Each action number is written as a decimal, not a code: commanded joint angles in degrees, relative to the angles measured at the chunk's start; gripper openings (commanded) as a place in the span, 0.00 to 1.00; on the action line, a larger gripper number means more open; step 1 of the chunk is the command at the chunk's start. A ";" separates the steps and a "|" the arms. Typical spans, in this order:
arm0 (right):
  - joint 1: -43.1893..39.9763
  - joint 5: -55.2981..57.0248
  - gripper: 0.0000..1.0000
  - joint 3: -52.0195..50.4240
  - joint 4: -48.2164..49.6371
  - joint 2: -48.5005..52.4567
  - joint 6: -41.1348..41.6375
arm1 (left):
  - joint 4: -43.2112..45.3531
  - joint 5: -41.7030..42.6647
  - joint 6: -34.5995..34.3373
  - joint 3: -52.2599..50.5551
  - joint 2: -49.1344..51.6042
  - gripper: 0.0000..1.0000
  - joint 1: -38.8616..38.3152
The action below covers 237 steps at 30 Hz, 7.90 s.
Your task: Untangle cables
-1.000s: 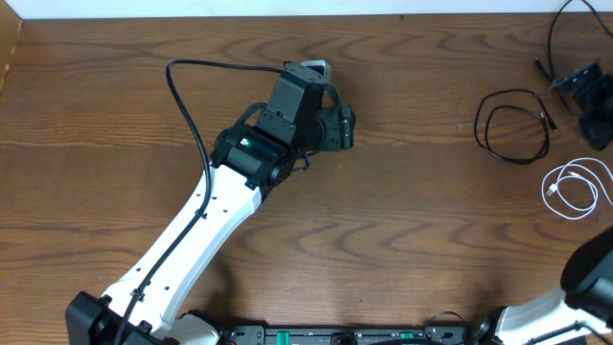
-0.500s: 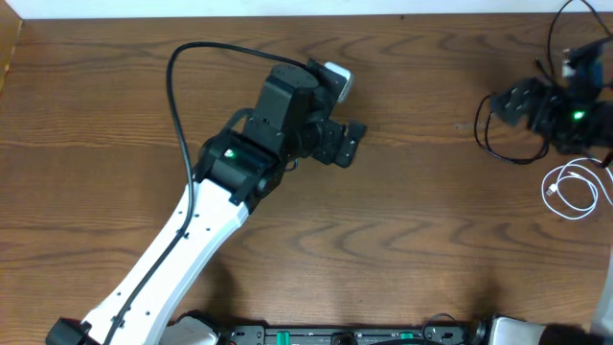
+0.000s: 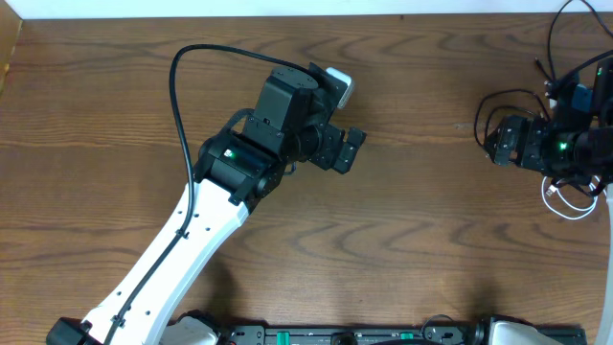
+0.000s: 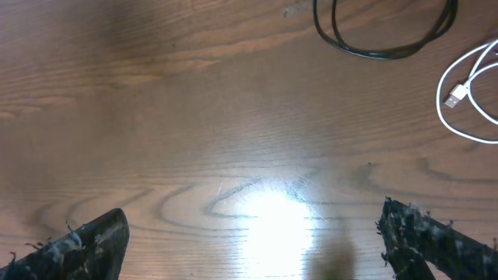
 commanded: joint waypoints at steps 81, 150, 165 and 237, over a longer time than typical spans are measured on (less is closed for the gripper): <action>5.92 7.08 0.99 -92.43 78.05 -76.54 -6.32 | 0.00 0.70 1.01 0.85 0.28 0.98 0.17; 5.92 7.08 0.99 -92.43 78.05 -76.54 -6.32 | 52.17 -1.53 3.17 -58.95 -50.90 0.98 32.76; 5.92 7.08 0.99 -92.43 78.05 -76.54 -6.32 | 52.17 -4.33 3.17 -74.66 -70.38 0.98 33.18; 5.92 7.08 0.99 -92.43 78.05 -76.52 -6.32 | 30.45 -11.58 5.68 -78.66 -81.09 0.98 30.64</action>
